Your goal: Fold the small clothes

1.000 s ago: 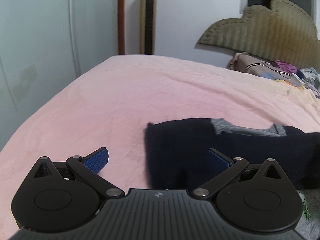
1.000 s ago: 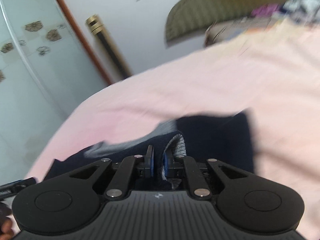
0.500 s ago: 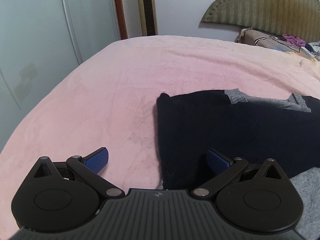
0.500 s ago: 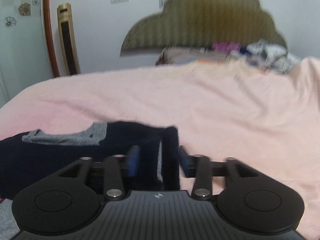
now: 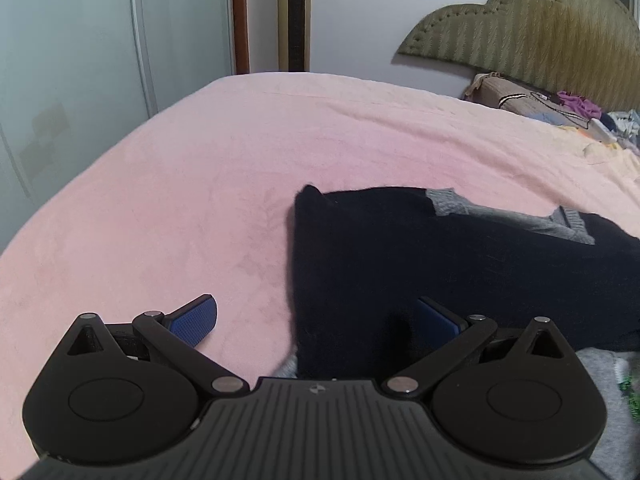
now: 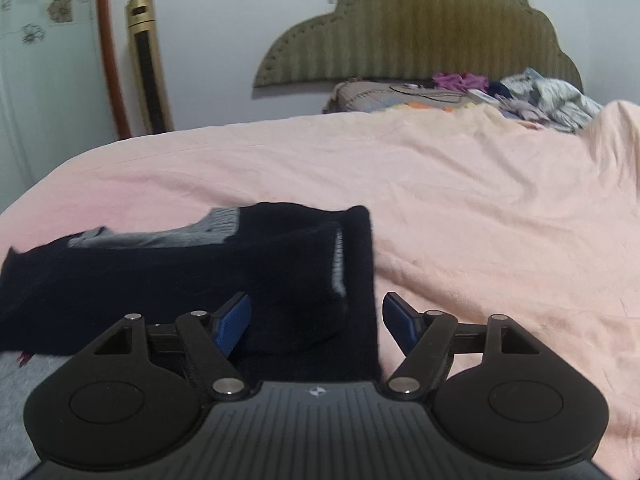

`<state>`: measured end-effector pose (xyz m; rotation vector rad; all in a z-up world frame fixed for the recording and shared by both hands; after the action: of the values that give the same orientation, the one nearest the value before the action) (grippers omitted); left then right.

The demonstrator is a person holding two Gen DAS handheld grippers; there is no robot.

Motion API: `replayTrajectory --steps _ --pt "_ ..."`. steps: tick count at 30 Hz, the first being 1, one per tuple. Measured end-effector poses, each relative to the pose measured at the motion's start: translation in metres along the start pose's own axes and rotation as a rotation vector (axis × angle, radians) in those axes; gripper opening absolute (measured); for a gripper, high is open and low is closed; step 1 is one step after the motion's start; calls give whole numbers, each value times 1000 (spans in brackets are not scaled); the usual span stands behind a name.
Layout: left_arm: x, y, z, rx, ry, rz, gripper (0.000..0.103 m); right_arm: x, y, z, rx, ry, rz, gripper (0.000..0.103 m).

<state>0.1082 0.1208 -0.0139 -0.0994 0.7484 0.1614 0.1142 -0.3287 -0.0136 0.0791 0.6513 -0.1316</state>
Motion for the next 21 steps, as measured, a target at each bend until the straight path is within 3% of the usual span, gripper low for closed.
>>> replayTrajectory --steps 7,21 --pt "-19 -10 -12 68 -38 26 103 -29 16 -14 -6 -8 38 73" --pt "-45 -25 -41 124 -27 -29 103 -81 40 -49 -13 -16 89 77"
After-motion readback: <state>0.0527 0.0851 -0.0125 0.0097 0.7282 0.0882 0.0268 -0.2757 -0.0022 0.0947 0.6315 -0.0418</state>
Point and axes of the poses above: each gripper's, at about its wrist camera, not at the fingertips, and x roughly the way its jaws point, y to its left, z to its top, the point moved 5 cm from there along x, roughly the way its jaws point, and after that the axes turned 3 degrees about -x, right-handed, at the moved point
